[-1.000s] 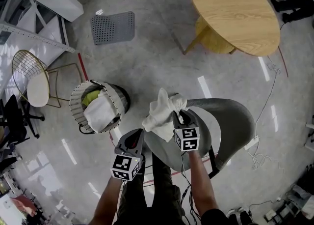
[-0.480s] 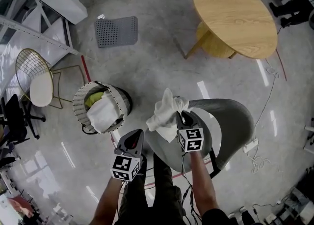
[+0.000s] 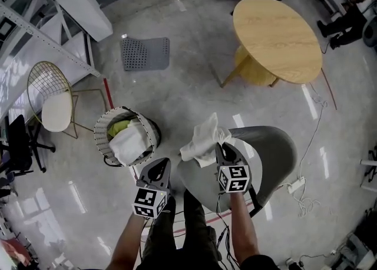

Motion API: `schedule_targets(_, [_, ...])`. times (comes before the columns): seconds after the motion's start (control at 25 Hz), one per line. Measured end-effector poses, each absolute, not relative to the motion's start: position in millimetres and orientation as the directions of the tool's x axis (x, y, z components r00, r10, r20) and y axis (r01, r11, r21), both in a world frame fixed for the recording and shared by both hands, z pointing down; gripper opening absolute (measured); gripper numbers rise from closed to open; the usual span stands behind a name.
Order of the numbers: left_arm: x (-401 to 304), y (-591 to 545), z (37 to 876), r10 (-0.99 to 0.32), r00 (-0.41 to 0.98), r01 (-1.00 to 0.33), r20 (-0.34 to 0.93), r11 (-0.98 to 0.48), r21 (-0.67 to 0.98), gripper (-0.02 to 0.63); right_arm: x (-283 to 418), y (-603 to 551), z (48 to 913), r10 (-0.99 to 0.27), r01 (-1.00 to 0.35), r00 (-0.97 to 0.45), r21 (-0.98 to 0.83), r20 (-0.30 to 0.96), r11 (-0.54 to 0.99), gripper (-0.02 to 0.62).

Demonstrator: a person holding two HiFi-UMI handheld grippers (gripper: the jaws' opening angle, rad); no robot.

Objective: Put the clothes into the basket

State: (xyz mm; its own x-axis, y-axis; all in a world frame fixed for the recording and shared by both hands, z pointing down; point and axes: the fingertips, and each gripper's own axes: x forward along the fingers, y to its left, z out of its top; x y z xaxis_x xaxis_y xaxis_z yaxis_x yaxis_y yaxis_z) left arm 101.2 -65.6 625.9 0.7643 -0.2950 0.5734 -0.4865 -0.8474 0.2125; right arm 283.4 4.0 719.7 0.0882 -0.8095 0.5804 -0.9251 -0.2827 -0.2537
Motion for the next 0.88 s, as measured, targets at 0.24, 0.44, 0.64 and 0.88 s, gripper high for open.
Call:
schedule_targets(0.24, [83.7,-69.1,588.2,-0.325,0.784,-0.483,0.528,-0.854,0.192,0.008,284.4,3.1,648.4,-0.862,-0.926,0.147,-0.240,0.485,-0.292,0.078])
schedule_targets(0.44, [66.7,-73.9,552.6,-0.359,0.799,-0.489,0.483,-0.855,0.173,0.008,281.5,-1.2,577.0,-0.902,-0.936,0.189,-0.207,0.388,-0.285,0.078])
schedule_targets(0.64, [49.6,-77.9,517.0,-0.397,0.813,-0.498,0.427,-0.853,0.156,0.008,269.7,-4.1,523.3,-0.927,-0.944,0.202,-0.190,0.316,-0.271,0.078])
schedule_targets(0.88, [28.1,-88.6,479.9,-0.441,0.816,-0.519,0.373,-0.844,0.138,0.007,247.8,-13.2,470.0,-0.952,-0.956,0.180,-0.185,0.247,-0.229,0.078])
